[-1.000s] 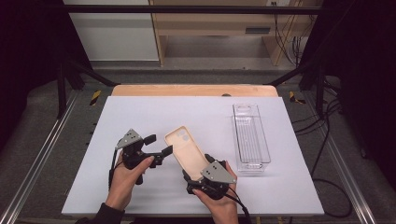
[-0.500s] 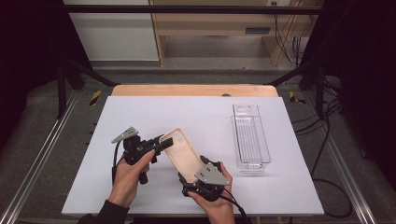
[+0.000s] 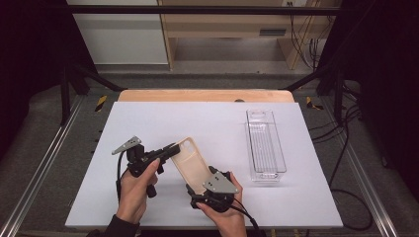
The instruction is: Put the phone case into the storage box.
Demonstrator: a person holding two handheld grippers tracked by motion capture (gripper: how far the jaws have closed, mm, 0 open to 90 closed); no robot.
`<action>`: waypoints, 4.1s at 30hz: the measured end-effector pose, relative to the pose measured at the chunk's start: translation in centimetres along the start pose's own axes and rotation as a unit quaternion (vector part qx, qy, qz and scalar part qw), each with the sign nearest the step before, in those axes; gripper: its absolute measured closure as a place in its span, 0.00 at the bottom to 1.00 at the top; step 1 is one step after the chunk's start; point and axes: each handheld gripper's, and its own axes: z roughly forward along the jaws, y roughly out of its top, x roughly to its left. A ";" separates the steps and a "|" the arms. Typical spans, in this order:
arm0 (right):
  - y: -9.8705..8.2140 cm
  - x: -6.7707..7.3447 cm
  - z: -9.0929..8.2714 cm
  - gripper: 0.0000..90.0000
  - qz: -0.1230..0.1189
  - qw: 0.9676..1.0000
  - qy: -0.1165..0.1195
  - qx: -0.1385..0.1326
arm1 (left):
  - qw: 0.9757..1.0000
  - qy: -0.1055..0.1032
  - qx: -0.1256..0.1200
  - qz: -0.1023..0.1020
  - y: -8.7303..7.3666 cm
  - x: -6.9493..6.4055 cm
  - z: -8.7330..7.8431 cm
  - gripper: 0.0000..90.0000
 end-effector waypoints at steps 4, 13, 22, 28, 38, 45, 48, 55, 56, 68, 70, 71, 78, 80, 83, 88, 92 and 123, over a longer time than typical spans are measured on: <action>0.0 -0.1 0.4 0.12 0.012 1.000 0.009 0.012 | 1.000 -0.008 -0.002 0.005 0.1 -0.8 0.0 0.88; 1.7 -0.7 -0.1 0.06 0.024 0.999 0.037 0.004 | 0.997 0.016 0.000 0.072 0.8 -2.2 0.0 0.88; 4.8 -2.3 0.0 0.05 0.030 0.996 0.077 0.011 | 0.994 0.024 0.003 0.104 1.1 -2.6 -0.1 0.88; 6.4 -2.8 0.7 0.05 0.014 0.995 0.090 0.041 | 0.993 0.030 0.000 0.117 1.4 -3.2 0.0 0.88; 7.4 -3.0 2.0 0.04 0.018 0.995 0.085 0.040 | 0.990 0.037 0.004 0.139 1.3 -3.9 0.5 0.88; 7.5 -2.9 2.7 0.04 0.022 0.996 0.077 0.042 | 0.991 0.031 0.000 0.128 1.2 -4.1 0.8 0.88; 7.6 -2.8 2.9 0.04 0.022 0.996 0.074 0.042 | 0.991 0.029 -0.001 0.129 1.1 -4.4 0.8 0.88; 8.0 -2.8 3.1 0.10 0.034 0.996 0.071 0.039 | 0.992 0.030 -0.007 0.124 1.0 -4.2 0.7 0.88; 8.0 -2.8 3.1 0.10 0.034 0.996 0.071 0.039 | 0.992 0.030 -0.007 0.124 1.0 -4.2 0.7 0.88; 8.2 -2.6 3.2 0.13 0.041 0.994 0.072 0.067 | 0.992 0.033 -0.003 0.121 0.7 -4.0 0.6 0.88; 8.2 -2.6 3.2 0.13 0.042 0.994 0.071 0.068 | 0.992 0.034 -0.004 0.121 0.7 -4.0 0.6 0.88; 8.3 -2.5 3.2 0.13 0.043 0.994 0.069 0.069 | 0.992 0.033 -0.005 0.120 0.7 -4.0 0.6 0.88; 8.6 -2.4 3.1 0.14 0.039 0.995 0.064 0.070 | 0.993 0.036 -0.009 0.113 0.9 -4.1 0.5 0.88; 8.7 -2.4 3.0 0.14 0.034 0.995 0.063 0.070 | 0.993 0.033 -0.012 0.112 0.9 -4.1 0.3 0.87; 8.9 -2.6 2.9 0.14 0.032 0.996 0.050 0.071 | 0.991 0.046 -0.026 0.119 1.1 -4.3 -0.2 0.81; 8.8 -3.6 2.9 0.14 0.047 0.996 0.035 0.070 | 0.986 0.075 -0.044 0.139 1.1 -4.4 -1.6 0.68; 8.9 -4.3 2.8 0.14 0.055 0.996 0.025 0.064 | 0.982 0.095 -0.057 0.152 1.1 -4.2 -2.6 0.59; 12.6 -8.2 2.8 0.14 0.109 0.993 -0.022 0.037 | 0.953 0.209 -0.061 0.211 -3.1 2.0 -7.3 0.07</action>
